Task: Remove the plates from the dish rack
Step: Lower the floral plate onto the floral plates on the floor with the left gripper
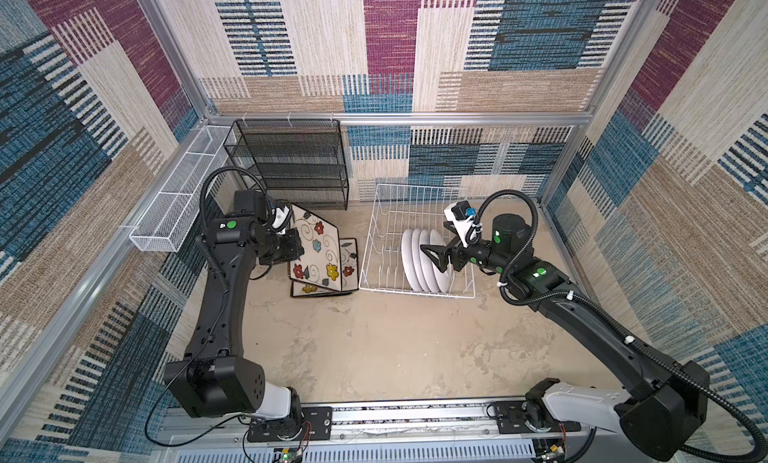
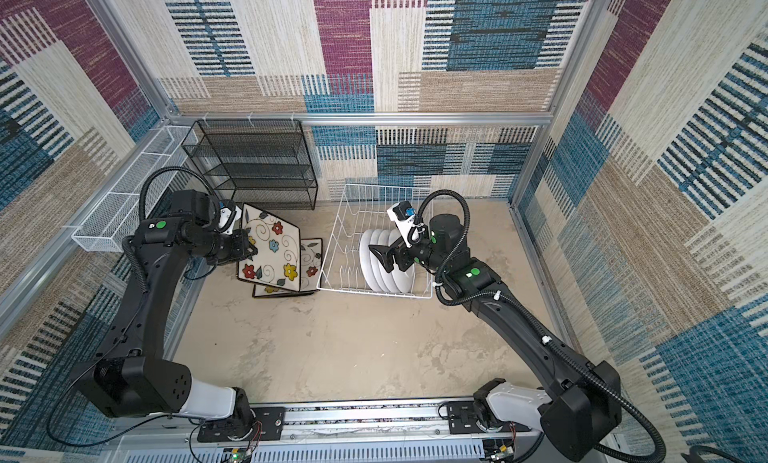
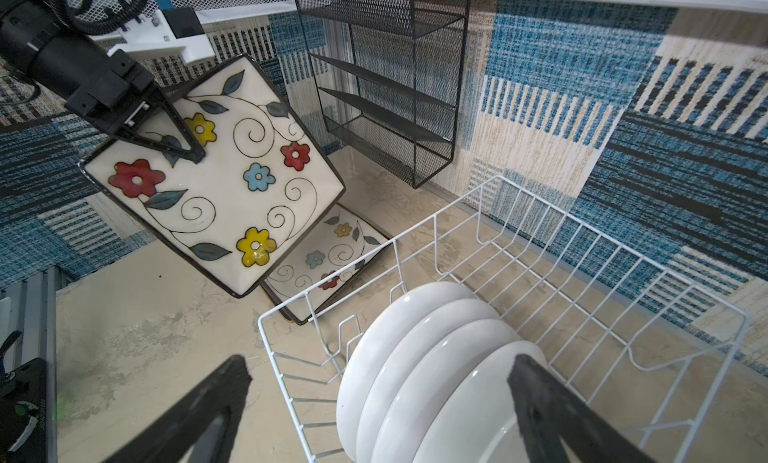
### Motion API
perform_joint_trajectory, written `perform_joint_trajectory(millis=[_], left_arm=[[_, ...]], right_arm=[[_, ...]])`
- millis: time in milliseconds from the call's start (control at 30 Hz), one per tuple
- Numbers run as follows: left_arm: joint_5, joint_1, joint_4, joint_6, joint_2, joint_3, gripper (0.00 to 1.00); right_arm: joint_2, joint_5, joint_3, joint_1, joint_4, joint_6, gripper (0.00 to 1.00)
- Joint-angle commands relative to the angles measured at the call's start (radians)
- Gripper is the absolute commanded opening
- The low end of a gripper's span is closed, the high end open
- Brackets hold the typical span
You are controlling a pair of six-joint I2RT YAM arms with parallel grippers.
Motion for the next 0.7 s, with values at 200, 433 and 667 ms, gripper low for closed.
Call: perform_joint_trajectory(millis=[200, 433, 667], left_arm=[[0.209, 0.045, 0.183, 0.015, 0.082, -0.023, 0.0], [0.267, 0.054, 0.192, 0.059, 0.145, -0.035, 0.0], [0.32, 0.07, 0.203, 0.077, 0.203, -0.042, 0.0]], right_arm=[[0.005, -0.003, 0.002, 0.012, 0.021, 0.033, 1.0], [0.027, 0.011, 0.035, 0.012, -0.024, 0.046, 1.0], [0.037, 0.002, 0.036, 0.014, -0.02, 0.077, 1.0]])
